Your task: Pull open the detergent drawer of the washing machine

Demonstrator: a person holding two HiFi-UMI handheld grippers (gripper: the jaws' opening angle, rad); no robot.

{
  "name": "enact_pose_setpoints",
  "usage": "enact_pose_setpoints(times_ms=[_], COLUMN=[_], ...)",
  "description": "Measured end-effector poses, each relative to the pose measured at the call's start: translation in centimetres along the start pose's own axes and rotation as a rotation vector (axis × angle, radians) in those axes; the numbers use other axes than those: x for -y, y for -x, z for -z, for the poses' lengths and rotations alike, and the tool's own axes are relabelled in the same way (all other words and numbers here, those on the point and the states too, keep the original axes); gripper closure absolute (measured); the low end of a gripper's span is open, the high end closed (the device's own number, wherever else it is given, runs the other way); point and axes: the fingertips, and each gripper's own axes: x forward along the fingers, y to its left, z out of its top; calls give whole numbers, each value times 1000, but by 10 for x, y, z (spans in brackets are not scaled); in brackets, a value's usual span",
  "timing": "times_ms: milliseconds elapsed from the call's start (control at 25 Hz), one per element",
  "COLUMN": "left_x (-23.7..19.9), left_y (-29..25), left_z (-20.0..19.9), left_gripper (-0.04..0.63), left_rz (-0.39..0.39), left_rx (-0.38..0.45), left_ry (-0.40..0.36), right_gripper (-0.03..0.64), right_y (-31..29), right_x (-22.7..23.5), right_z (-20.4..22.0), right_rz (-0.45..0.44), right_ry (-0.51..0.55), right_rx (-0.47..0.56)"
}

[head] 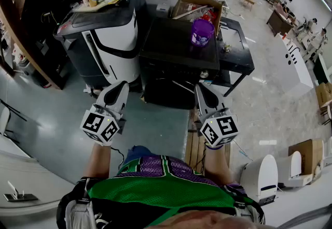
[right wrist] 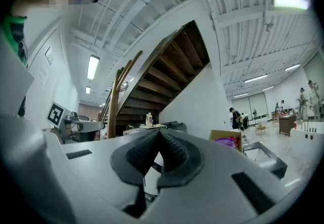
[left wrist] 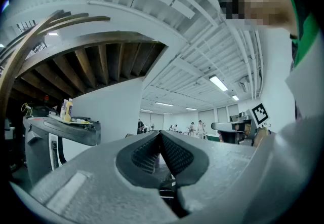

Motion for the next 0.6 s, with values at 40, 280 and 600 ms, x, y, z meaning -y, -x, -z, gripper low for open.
enact_pose_setpoints(times_ms=[40, 280, 600], left_x=[2, 9, 10], left_y=[-1, -8, -16], left_z=[1, 4, 4], left_gripper=[578, 578, 578], left_rz=[1, 6, 20], left_rx=[1, -5, -10], left_ry=[-1, 2, -7], right_gripper=[617, 618, 618], right_y=[2, 6, 3], right_x=[1, 11, 11], right_z=[1, 3, 0], right_rz=[1, 12, 7], right_ry=[-2, -5, -22], right_rx=[0, -7, 22])
